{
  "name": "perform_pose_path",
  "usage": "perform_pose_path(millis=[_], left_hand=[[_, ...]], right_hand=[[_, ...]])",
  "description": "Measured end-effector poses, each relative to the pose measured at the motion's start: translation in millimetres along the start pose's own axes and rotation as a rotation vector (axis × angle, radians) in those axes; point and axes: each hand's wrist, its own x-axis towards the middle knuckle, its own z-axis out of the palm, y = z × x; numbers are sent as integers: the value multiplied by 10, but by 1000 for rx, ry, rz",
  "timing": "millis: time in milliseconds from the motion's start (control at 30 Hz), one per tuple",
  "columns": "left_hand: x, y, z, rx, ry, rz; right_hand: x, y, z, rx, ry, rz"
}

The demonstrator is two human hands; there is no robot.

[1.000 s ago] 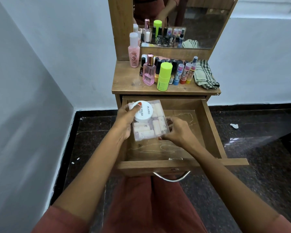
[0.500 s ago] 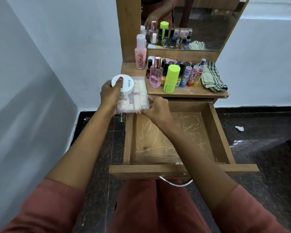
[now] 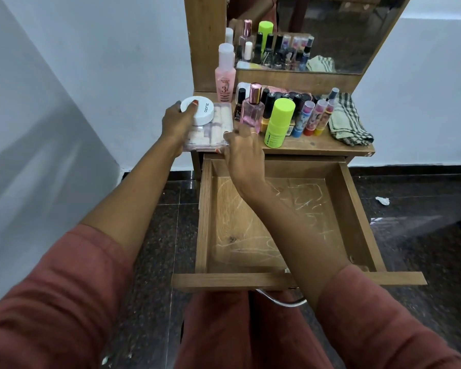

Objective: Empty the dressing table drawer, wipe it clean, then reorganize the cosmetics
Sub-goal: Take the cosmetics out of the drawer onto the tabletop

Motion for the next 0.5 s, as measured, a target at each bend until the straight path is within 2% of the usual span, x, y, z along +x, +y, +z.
perform_pose_path(millis=[400, 500], left_hand=[[85, -26, 42, 181, -71, 18], [22, -59, 29, 151, 8, 53]], right_hand=[[75, -7, 53, -75, 21, -32], [14, 6, 26, 26, 52, -50]])
